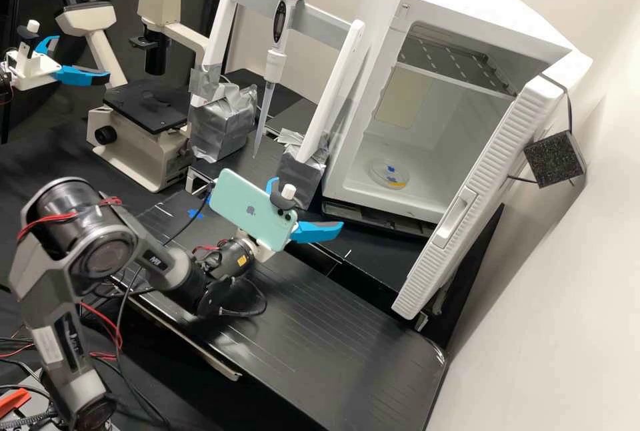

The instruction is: Close the door

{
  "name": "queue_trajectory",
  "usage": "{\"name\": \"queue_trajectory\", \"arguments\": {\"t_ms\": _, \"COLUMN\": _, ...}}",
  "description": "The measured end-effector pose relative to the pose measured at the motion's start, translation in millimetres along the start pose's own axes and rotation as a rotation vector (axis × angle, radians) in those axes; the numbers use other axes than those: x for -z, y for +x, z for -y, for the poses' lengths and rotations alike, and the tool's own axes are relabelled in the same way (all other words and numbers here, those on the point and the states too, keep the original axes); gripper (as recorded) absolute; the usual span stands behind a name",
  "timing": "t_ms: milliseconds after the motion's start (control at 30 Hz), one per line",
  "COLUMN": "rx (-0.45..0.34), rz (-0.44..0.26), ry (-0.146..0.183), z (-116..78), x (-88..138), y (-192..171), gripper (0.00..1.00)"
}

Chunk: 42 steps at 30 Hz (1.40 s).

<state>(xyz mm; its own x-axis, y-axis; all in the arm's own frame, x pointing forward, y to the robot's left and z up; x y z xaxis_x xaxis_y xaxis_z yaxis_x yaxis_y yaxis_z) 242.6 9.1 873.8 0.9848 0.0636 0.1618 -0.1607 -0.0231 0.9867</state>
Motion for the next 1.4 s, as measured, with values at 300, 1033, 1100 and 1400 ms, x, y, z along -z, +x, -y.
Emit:
{"name": "queue_trajectory", "arguments": {"t_ms": 300, "rx": -0.27, "rz": 0.024, "ry": 0.027, "z": -72.3, "x": -17, "y": -46, "gripper": 1.0}}
{"name": "queue_trajectory", "arguments": {"t_ms": 1033, "rx": -0.46, "rz": 0.149, "ry": -0.007, "z": -131.9, "x": -80, "y": 10, "gripper": 1.0}}
{"name": "queue_trajectory", "arguments": {"t_ms": 1100, "rx": -0.452, "rz": 0.15, "ry": -0.006, "z": -133.9, "x": -82, "y": 17, "gripper": 1.0}}
{"name": "queue_trajectory", "arguments": {"t_ms": 1400, "rx": -0.372, "rz": 0.103, "ry": 0.071, "z": -131.4, "x": -84, "y": 37, "gripper": 1.0}}
